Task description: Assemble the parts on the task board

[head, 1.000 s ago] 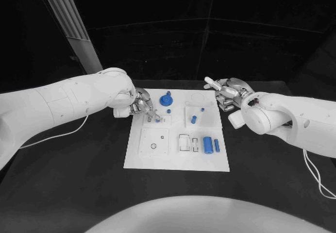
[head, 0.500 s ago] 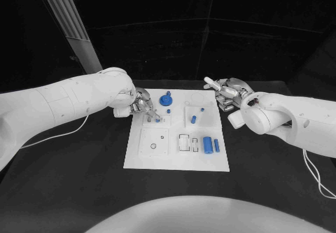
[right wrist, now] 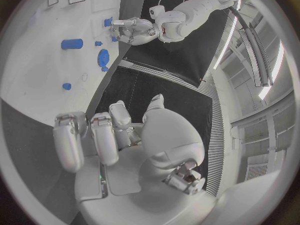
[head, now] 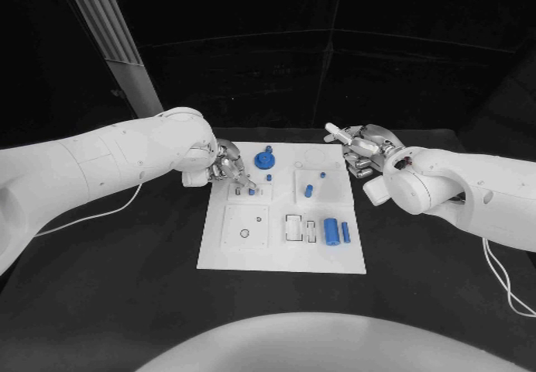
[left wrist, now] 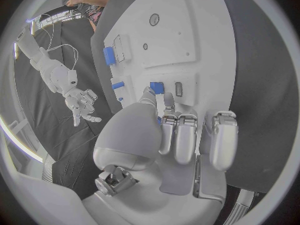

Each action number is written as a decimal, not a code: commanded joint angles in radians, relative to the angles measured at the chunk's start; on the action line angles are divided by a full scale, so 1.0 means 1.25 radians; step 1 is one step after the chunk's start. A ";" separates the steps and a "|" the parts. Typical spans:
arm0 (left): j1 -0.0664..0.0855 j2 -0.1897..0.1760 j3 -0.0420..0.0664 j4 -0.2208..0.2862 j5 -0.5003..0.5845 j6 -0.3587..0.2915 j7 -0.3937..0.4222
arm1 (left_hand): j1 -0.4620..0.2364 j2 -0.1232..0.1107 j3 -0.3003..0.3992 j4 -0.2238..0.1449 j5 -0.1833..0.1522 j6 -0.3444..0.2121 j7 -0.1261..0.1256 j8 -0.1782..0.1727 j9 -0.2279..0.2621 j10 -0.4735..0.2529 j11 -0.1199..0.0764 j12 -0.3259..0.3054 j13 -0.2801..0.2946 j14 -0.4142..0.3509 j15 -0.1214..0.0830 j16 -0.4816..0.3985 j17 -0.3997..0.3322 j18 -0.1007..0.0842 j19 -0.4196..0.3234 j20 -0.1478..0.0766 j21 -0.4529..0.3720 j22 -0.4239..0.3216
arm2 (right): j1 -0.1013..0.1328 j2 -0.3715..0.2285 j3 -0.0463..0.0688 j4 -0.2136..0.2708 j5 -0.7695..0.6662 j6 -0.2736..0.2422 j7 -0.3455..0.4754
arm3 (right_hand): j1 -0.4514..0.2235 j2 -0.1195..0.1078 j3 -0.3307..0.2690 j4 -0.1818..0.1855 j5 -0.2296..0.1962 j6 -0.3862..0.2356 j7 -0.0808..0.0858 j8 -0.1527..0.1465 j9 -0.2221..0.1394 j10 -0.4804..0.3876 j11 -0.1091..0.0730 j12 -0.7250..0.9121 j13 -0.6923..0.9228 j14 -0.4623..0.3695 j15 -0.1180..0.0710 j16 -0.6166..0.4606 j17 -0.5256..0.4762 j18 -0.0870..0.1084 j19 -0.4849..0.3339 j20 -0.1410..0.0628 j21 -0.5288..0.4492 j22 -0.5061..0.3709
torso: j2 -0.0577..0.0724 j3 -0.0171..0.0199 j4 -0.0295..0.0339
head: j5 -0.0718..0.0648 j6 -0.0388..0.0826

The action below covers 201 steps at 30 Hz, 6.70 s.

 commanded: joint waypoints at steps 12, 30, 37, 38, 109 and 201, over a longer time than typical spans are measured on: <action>0.001 -0.001 0.000 -0.002 -0.003 -0.002 0.007 | 0.048 0.031 0.007 0.002 -0.002 0.002 -0.005 -0.007 0.000 0.086 -0.010 -0.006 0.207 0.086 -0.006 0.002 0.211 -0.005 0.084 -0.002 0.003 0.211 | 0.001 0.001 0.000 0.000 0.000 0.006 0.002 | 0.001 0.006 -0.005 -0.002 -0.004 -0.007 0.075 0.003 -0.001 -0.006 0.001 -0.005 -0.002 0.085 0.006 0.002 0.211 -0.006 0.085 0.006 0.003 0.211 | 0.000 0.0000 0.0006 | 0.000 0.000; 0.001 -0.016 0.000 0.014 -0.002 -0.045 0.072 | 0.016 0.010 -0.017 0.017 -0.002 0.007 0.002 -0.008 0.002 0.086 -0.004 -0.006 0.207 0.086 -0.003 0.002 0.211 -0.005 0.084 -0.004 0.003 0.211 | 0.001 0.001 0.000 -0.001 0.000 0.007 0.001 | 0.001 0.006 -0.005 -0.002 -0.004 -0.007 0.075 0.003 -0.001 -0.006 0.001 -0.005 -0.002 0.085 0.006 0.002 0.211 -0.006 0.085 0.006 0.003 0.211 | 0.000 -0.0001 0.0010 | 0.002 0.000; 0.011 -0.058 0.000 0.054 0.035 -0.081 0.157 | -0.114 -0.009 -0.099 0.017 0.023 -0.009 0.013 -0.008 0.015 0.086 0.007 -0.006 0.207 0.086 0.008 0.002 0.211 -0.005 0.084 0.001 0.003 0.211 | 0.001 0.000 0.000 -0.002 0.000 0.007 0.002 | 0.002 0.006 -0.005 -0.002 -0.004 -0.007 0.075 0.004 -0.002 -0.006 0.001 -0.005 -0.002 0.085 0.006 0.002 0.211 -0.006 0.085 0.006 0.003 0.211 | -0.001 -0.0002 0.0017 | 0.001 0.000; 0.016 -0.065 0.000 0.061 0.039 -0.082 0.164 | -0.128 -0.009 -0.108 0.017 0.021 -0.012 0.014 -0.007 0.018 0.086 0.007 -0.006 0.207 0.086 0.009 0.002 0.211 -0.005 0.084 0.002 0.003 0.211 | 0.001 0.000 0.000 -0.002 0.000 0.007 0.002 | 0.002 0.006 -0.005 -0.002 -0.004 -0.007 0.075 0.004 -0.002 -0.006 0.001 -0.005 -0.002 0.085 0.006 0.002 0.211 -0.006 0.085 0.006 0.003 0.211 | -0.001 -0.0006 0.0018 | 0.001 0.000; 0.024 0.094 0.000 -0.252 -0.077 0.078 0.063 | -0.132 0.050 -0.146 0.014 0.147 0.000 0.008 -0.045 0.011 0.086 0.002 -0.006 0.207 0.086 0.008 0.002 0.211 -0.005 0.084 0.003 0.003 0.211 | -0.003 0.014 0.000 0.001 -0.002 0.008 -0.001 | 0.006 0.008 -0.004 -0.003 -0.003 -0.008 0.076 0.005 -0.003 -0.008 0.001 -0.005 -0.004 0.085 0.006 0.002 0.211 -0.006 0.085 0.007 0.003 0.211 | 0.000 0.0000 -0.0001 | 0.035 0.019; -0.005 0.128 0.001 -0.297 -0.102 0.061 0.110 | 0.073 -0.031 0.145 0.014 0.422 -0.004 0.009 -0.096 0.014 0.086 0.003 -0.006 0.207 0.086 0.007 0.002 0.211 -0.005 0.084 0.003 0.003 0.211 | -0.003 0.017 0.000 0.001 -0.004 0.006 -0.014 | 0.008 0.009 -0.005 -0.002 -0.003 -0.009 0.076 0.006 -0.004 -0.010 0.002 -0.006 -0.006 0.085 0.007 0.002 0.211 -0.006 0.085 0.008 0.003 0.211 | 0.000 -0.0001 0.0007 | 0.029 0.022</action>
